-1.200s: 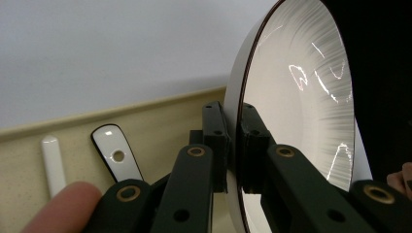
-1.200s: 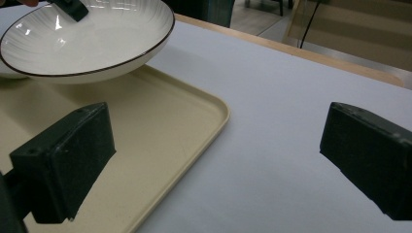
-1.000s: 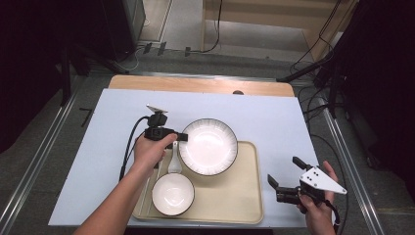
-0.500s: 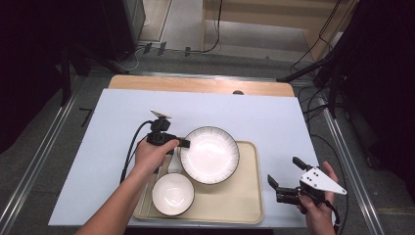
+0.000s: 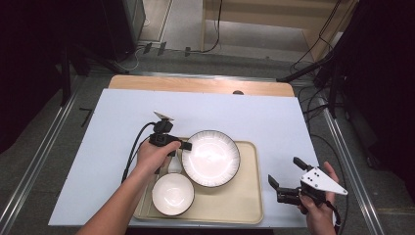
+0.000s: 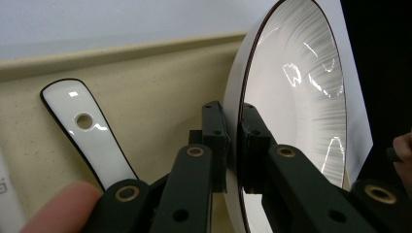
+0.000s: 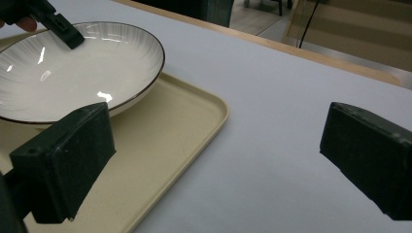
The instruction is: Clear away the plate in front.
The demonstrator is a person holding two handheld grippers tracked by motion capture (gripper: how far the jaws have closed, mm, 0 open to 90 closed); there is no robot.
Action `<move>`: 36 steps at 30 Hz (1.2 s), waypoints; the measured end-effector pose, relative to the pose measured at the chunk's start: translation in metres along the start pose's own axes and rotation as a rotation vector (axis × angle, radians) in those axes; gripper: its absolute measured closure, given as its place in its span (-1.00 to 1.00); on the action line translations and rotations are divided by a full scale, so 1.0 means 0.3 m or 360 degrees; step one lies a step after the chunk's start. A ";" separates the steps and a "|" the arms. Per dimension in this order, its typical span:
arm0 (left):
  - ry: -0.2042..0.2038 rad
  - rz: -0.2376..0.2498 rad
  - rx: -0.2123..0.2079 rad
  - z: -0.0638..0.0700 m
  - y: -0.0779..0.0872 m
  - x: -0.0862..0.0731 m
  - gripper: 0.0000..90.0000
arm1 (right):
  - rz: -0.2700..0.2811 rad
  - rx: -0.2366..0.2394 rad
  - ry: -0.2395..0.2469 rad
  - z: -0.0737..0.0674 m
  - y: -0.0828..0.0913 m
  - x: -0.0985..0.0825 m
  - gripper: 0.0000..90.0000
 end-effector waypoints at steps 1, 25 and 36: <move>-0.0006 -0.0006 0.0000 -0.002 -0.003 0.000 0.88 | 0.0003 0.0000 -0.0001 0.001 0.001 0.000 -1.00; -0.0031 -0.0048 0.0067 -0.009 -0.039 0.005 0.89 | 0.0002 -0.0005 -0.0003 0.006 0.006 -0.001 -1.00; -0.0061 -0.0069 0.0063 -0.008 -0.038 0.000 0.89 | 0.0005 -0.0001 0.0003 0.004 0.006 0.000 -1.00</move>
Point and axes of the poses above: each handheld gripper's, and its own axes: y roughly backward along the jaws, x roughly out of its top, z roughly to its right, the point moved 1 cm from there along -y, roughly forward along the jaws, and after that the axes turned 15 degrees about x, right-handed, at the moved point
